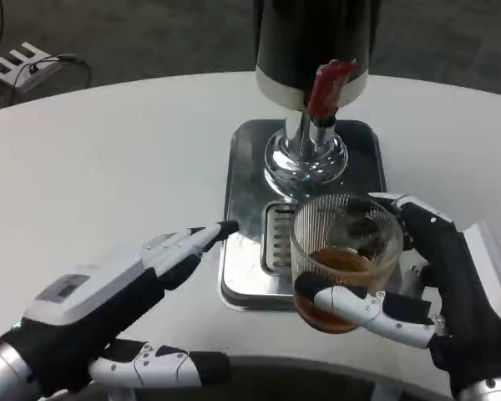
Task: Grasp the cup under the faucet to collect the drink, then remove the cup.
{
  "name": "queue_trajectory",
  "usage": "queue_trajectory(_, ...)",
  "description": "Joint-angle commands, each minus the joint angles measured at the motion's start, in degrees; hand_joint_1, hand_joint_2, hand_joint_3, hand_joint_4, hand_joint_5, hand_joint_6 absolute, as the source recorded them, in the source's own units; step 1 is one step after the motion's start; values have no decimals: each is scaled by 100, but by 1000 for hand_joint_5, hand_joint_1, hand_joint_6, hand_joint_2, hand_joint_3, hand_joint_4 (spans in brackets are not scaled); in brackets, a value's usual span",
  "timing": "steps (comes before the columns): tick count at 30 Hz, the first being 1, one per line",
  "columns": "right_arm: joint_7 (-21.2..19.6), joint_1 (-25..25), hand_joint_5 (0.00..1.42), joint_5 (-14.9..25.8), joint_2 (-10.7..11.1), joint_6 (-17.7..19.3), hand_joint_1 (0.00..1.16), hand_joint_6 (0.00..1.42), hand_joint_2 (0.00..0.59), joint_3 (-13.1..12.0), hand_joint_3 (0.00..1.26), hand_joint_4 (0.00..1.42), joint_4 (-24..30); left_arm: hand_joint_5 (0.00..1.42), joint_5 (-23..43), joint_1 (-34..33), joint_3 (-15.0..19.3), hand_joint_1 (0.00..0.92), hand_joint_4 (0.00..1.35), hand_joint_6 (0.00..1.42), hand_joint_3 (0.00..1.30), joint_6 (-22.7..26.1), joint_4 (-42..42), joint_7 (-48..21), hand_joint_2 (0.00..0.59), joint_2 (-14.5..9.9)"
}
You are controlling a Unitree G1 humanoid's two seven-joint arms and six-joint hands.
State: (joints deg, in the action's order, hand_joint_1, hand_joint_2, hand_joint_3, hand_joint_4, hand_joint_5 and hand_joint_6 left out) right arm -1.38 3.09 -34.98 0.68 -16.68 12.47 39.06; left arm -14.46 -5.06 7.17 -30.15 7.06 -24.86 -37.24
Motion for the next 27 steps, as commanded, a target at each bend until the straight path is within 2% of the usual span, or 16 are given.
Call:
queue_trajectory(1,45,140,1147,-52,-6,93,956,1336,167,67,839,959,392,0,-222,340,91,0,0,0,0,145,359,158,31,-17)
queue_trajectory(5,113,320,1158,-113,-33,96,950,1336,166,158,846,971,546,0,-88,513,126,0,0,0,0,-5,403,219,36,7)
queue_trajectory(12,88,505,1159,-179,-123,65,943,1352,165,137,847,986,749,0,-71,579,244,0,0,0,0,214,461,316,37,10)
queue_trajectory(27,245,1010,1159,-295,-44,169,941,1353,165,350,855,989,1138,0,-43,732,271,0,0,0,0,323,516,285,37,-9)
